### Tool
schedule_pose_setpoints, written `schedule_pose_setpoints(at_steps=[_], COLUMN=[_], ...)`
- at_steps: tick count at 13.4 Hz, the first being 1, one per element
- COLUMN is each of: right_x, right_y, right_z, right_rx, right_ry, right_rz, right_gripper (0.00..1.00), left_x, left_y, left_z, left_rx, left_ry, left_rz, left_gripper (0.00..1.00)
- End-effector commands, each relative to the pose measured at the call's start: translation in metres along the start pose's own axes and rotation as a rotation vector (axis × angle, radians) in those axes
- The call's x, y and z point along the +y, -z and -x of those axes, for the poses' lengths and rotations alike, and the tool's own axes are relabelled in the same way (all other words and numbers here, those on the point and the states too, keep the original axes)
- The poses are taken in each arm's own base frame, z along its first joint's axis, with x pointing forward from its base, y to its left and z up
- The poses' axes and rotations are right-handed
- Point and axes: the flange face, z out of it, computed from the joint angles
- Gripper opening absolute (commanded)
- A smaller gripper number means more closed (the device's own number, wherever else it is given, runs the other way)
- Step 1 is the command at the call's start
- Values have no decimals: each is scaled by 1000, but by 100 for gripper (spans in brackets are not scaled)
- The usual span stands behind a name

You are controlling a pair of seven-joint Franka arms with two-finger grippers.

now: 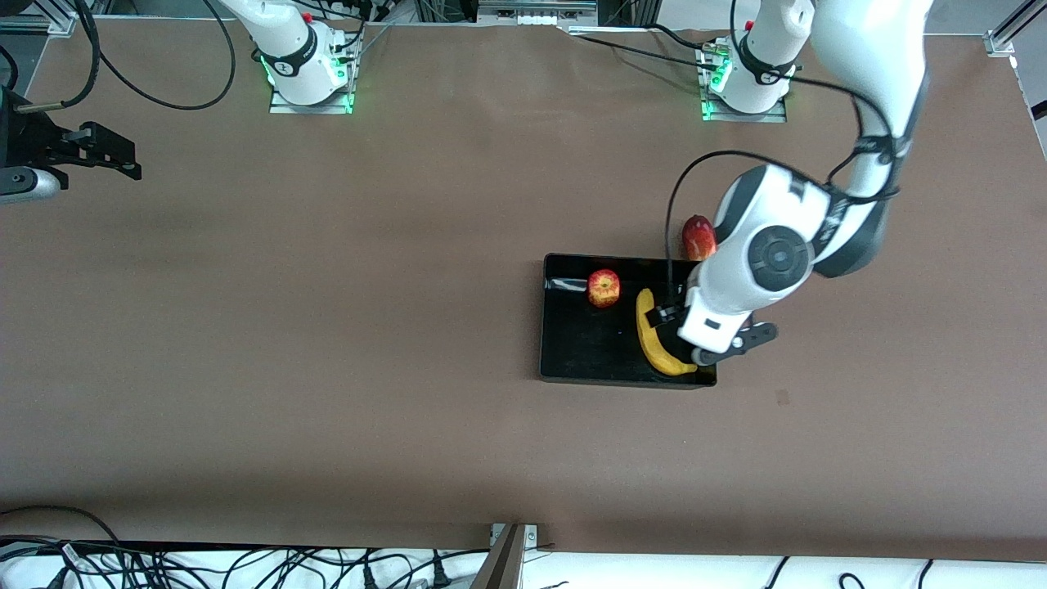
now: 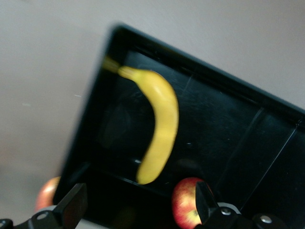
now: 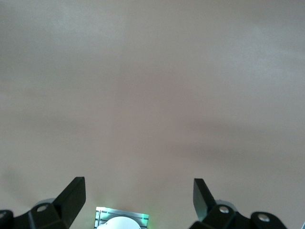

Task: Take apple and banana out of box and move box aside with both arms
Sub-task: 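Close the left gripper on the small red-yellow apple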

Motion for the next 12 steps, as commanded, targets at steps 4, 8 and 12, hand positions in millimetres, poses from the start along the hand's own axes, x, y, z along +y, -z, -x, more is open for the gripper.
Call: schedule_pose_setpoints(at_steps=[4, 8, 12], right_x=[4, 10, 10], right_y=[5, 5, 3], right_z=[4, 5, 8], right_rx=[-14, -14, -38], right_ry=[-14, -23, -31], right_rz=[8, 6, 2], right_gripper=[100, 100, 100], left_x=[41, 53, 56], left_y=[-63, -87, -111], left_z=[53, 68, 79], left_rx=[-12, -13, -10], left_ry=[-76, -104, -117], left_rz=[-3, 17, 28], left_gripper=[100, 100, 100])
